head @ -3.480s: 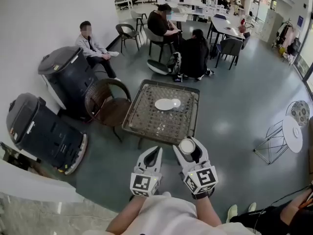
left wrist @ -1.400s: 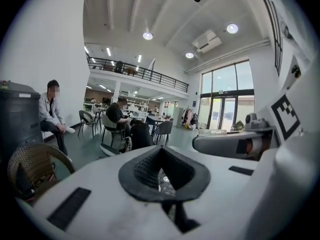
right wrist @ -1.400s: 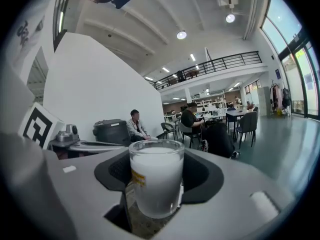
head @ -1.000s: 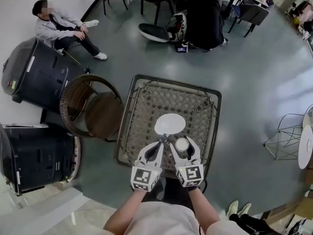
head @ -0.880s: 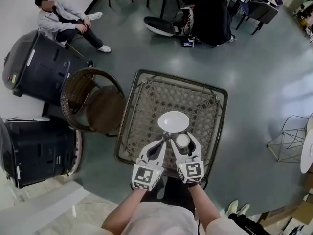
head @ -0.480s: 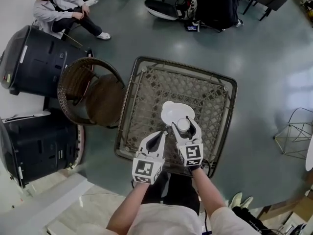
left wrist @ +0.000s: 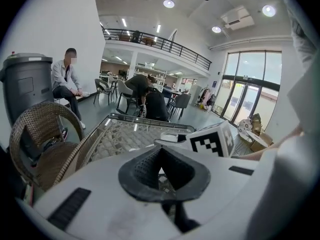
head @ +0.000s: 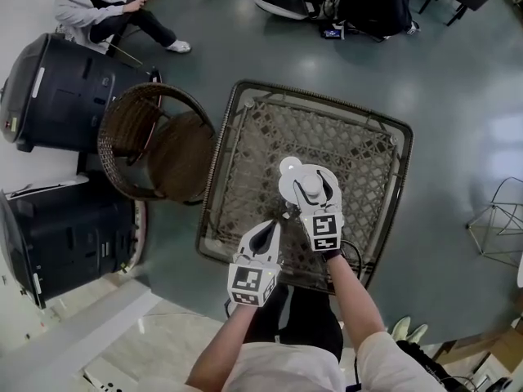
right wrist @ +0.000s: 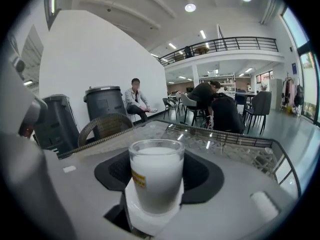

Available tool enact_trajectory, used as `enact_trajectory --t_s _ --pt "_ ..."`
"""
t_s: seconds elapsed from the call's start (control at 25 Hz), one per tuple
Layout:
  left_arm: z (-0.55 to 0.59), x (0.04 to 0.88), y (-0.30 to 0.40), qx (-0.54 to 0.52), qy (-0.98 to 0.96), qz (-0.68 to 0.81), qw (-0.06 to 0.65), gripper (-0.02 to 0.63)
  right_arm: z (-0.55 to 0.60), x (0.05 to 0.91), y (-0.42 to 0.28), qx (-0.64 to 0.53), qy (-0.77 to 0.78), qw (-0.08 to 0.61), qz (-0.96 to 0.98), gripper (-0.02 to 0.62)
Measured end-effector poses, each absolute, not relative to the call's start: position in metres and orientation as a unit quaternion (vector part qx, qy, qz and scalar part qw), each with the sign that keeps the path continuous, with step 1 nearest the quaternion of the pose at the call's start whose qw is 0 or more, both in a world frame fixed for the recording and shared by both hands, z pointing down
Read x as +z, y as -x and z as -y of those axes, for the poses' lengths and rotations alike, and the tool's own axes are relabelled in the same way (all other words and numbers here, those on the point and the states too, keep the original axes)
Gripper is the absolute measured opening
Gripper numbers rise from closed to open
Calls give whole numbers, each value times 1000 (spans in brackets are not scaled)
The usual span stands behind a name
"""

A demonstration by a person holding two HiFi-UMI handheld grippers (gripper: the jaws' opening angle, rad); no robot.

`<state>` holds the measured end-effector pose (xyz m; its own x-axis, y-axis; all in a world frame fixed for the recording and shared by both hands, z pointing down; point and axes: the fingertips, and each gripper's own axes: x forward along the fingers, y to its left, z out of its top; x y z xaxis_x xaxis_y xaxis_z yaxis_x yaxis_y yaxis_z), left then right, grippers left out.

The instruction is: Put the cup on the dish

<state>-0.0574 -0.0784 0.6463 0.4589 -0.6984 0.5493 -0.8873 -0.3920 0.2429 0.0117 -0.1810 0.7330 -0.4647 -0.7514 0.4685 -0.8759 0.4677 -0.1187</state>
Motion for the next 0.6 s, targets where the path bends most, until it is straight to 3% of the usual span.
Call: enact_trajectory --t_s 0.28,0.6 --pt "71 657 58 192 -815 478 266 3 192 755 -6 156 -464 231 841 258" --pt "73 661 69 191 -812 482 269 3 187 760 -10 145 -478 242 832 258"
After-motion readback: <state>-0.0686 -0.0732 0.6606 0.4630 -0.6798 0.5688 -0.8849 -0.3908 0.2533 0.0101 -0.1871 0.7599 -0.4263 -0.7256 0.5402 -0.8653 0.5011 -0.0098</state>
